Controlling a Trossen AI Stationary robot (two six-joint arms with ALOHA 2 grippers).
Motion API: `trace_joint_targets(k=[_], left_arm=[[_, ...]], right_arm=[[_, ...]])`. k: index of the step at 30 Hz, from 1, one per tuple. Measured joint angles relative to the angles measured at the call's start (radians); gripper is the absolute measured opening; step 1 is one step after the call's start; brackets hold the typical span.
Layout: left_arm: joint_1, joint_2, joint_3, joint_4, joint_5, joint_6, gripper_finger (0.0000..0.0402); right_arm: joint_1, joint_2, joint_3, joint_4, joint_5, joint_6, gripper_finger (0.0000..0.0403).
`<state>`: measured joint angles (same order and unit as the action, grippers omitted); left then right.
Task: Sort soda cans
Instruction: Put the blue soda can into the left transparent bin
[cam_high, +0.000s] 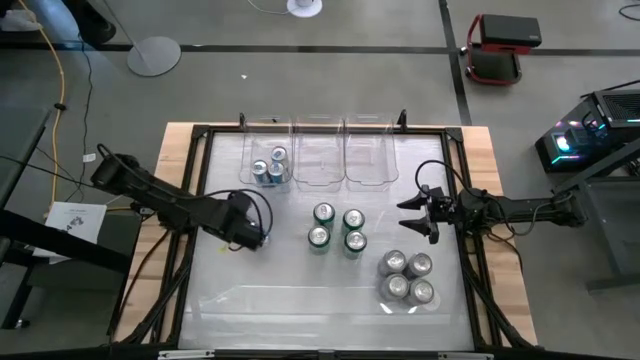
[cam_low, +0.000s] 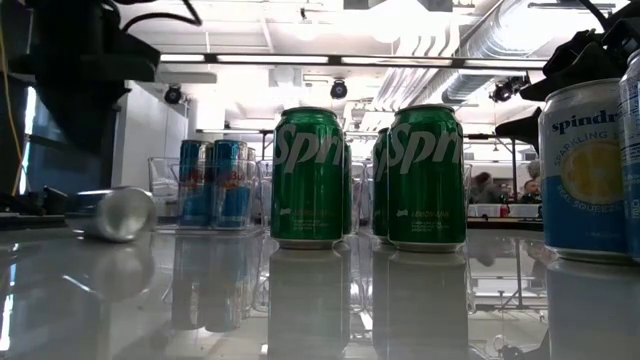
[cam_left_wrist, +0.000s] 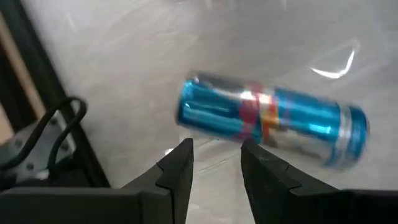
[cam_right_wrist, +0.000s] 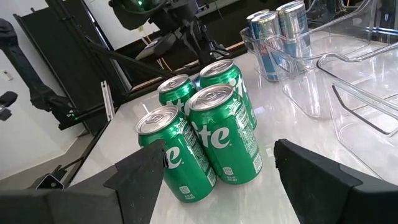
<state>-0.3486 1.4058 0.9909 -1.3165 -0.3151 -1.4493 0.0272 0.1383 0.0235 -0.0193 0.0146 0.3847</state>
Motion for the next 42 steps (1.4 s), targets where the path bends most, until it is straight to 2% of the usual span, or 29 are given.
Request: trace_joint_targets(k=[5, 12, 16, 20, 25, 29, 33, 36, 42], left_arm=[[-0.023, 0.000, 0.000, -0.043, 0.018, -0.086, 0.0138], [-0.093, -0.013, -0.007, -0.038, 0.115, -0.244, 0.0223], [-0.153, -0.076, -0.066, -0.007, 0.197, -0.378, 0.0277], [-0.198, -0.184, -0.180, 0.123, 0.200, -0.522, 0.0311], [-0.212, -0.278, -0.352, 0.348, 0.191, -0.663, 0.0322], [-0.214, -0.293, -0.431, 0.473, 0.094, -0.715, 0.0323], [-0.218, -0.291, -0.457, 0.479, 0.015, -0.759, 0.0323], [-0.205, -0.289, -0.491, 0.475, -0.017, -0.793, 0.0323], [-0.180, -0.274, -0.575, 0.567, -0.059, -0.785, 0.0323]], right_arm=[[0.000, 0.000, 0.000, 0.000, 0.000, 0.000, 0.0291], [0.000, 0.000, 0.000, 0.000, 0.000, 0.000, 0.0291], [0.000, 0.000, 0.000, 0.000, 0.000, 0.000, 0.0291], [0.000, 0.000, 0.000, 0.000, 0.000, 0.000, 0.0291], [0.000, 0.000, 0.000, 0.000, 0.000, 0.000, 0.0291], [0.000, 0.000, 0.000, 0.000, 0.000, 0.000, 0.0291], [0.000, 0.000, 0.000, 0.000, 0.000, 0.000, 0.0291], [0.000, 0.000, 0.000, 0.000, 0.000, 0.000, 0.0291], [0.000, 0.000, 0.000, 0.000, 0.000, 0.000, 0.0291]])
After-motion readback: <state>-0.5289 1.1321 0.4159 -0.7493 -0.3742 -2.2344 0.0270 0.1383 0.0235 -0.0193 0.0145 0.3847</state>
